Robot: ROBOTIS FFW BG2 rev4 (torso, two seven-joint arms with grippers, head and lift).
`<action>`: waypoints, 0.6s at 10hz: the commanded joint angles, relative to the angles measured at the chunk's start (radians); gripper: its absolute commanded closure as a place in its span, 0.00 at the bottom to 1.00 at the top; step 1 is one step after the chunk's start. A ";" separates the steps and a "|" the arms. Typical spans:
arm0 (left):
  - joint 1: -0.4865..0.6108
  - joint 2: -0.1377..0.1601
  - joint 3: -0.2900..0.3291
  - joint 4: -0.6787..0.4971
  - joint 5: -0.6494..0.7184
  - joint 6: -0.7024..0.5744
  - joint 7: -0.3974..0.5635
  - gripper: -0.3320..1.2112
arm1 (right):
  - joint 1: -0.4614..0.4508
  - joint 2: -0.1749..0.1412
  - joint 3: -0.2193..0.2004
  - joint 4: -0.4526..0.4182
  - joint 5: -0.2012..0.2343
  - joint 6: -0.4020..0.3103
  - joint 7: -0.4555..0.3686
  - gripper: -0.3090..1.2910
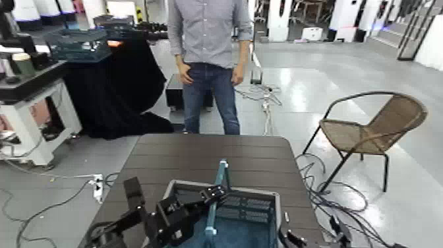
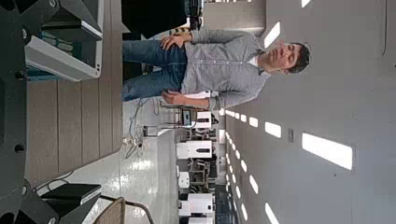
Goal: Grasp the handle of the crate.
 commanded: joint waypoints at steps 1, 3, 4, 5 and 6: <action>0.001 0.000 0.000 0.002 0.000 0.000 0.000 0.99 | -0.002 0.001 0.000 0.000 0.000 0.007 0.007 0.29; 0.001 0.000 0.000 0.004 0.000 -0.002 0.000 0.99 | -0.003 0.003 -0.001 -0.002 -0.002 0.017 0.016 0.29; 0.001 0.000 -0.001 0.004 0.000 -0.003 0.000 0.99 | -0.002 0.003 -0.003 -0.002 0.000 0.018 0.019 0.29; 0.001 -0.002 0.000 0.004 0.000 -0.003 0.000 0.99 | -0.003 0.003 -0.005 -0.003 0.000 0.021 0.024 0.29; 0.001 -0.002 -0.001 0.005 0.000 -0.003 0.000 0.99 | -0.003 0.003 -0.008 -0.003 0.000 0.023 0.027 0.29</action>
